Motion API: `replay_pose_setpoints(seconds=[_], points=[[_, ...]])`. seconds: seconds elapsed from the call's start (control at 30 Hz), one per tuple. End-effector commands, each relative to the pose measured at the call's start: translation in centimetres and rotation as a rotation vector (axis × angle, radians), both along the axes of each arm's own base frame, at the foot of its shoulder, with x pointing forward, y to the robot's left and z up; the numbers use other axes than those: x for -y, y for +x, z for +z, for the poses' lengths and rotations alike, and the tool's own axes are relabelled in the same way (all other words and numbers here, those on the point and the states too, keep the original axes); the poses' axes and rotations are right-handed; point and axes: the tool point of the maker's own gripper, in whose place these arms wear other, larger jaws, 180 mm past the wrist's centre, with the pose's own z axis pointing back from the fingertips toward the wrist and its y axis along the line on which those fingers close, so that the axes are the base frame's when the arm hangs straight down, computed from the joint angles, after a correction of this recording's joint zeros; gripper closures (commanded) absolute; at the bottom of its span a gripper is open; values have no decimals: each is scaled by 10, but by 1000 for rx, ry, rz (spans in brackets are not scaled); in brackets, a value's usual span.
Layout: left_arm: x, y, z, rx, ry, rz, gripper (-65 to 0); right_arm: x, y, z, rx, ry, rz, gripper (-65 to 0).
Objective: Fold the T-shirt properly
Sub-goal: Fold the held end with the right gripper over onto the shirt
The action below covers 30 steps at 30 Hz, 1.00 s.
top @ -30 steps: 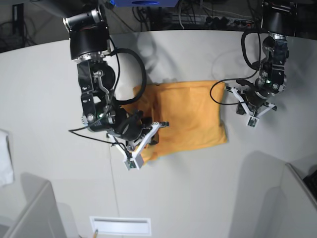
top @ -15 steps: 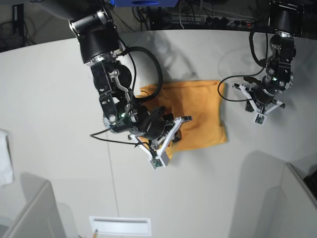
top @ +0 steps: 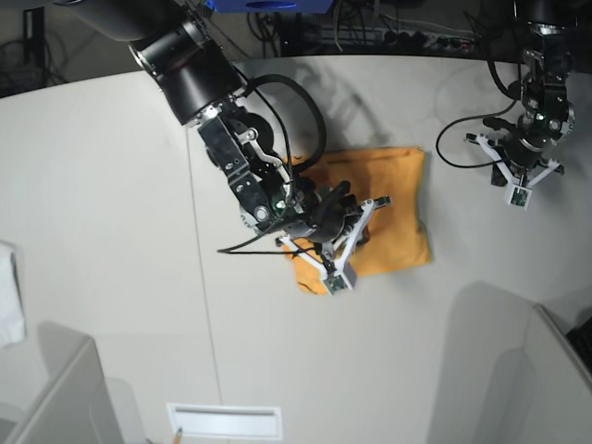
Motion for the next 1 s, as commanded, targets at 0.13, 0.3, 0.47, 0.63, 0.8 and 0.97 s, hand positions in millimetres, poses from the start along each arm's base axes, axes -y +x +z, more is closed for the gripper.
replay_pose_setpoints(seconds=[0.13, 0.3, 0.47, 0.63, 0.8, 0.97], points=[[-23, -2, 14, 34, 36, 42, 0, -21, 8, 20, 91, 42, 27, 0], [-23, -5, 12, 25, 36, 43, 0, -16, 18, -3, 83, 17, -7, 0], [-23, -6, 11, 24, 36, 43, 0, -15, 18, -9, 72, 12, -13, 0], [-26, -4, 15, 33, 38, 48, 0, -16, 16, -8, 64, 11, -5, -336], [-52, -5, 29, 71, 57, 123, 0, -24, 14, 19, 115, 60, 8, -527], [-69, -10, 39, 91, 76, 167, 0, -29, 12, 28, 123, 73, 21, -527]])
